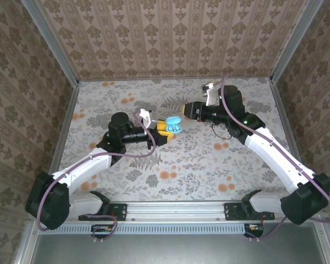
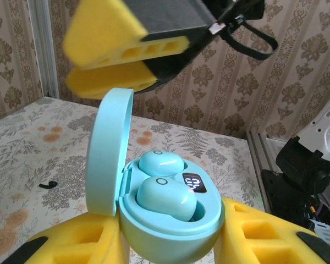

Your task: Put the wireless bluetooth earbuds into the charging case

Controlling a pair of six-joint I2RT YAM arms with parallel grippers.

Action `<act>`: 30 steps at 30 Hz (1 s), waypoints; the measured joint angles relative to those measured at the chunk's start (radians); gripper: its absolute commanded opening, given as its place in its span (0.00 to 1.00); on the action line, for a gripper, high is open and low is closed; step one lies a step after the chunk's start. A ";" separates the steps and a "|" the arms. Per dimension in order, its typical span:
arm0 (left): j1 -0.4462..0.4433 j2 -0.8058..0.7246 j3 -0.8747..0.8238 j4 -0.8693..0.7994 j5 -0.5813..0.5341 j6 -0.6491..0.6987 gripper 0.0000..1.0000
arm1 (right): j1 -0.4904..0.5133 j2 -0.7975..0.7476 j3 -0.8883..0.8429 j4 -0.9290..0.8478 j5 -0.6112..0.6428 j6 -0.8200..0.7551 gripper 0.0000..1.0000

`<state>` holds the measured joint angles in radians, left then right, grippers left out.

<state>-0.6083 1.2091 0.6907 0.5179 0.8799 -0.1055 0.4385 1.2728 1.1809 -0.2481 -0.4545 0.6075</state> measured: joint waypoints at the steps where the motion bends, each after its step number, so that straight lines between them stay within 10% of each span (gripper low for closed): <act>1: 0.000 0.000 0.000 0.003 0.000 0.000 0.37 | 0.000 0.011 0.003 0.010 -0.013 0.007 0.44; 30: -0.001 0.036 0.024 0.016 -0.006 -0.007 0.38 | -0.005 0.011 -0.105 0.144 -0.163 0.139 0.58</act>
<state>-0.6090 1.2449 0.7147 0.5339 0.8742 -0.1127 0.4339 1.2839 1.0763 -0.1040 -0.6174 0.7467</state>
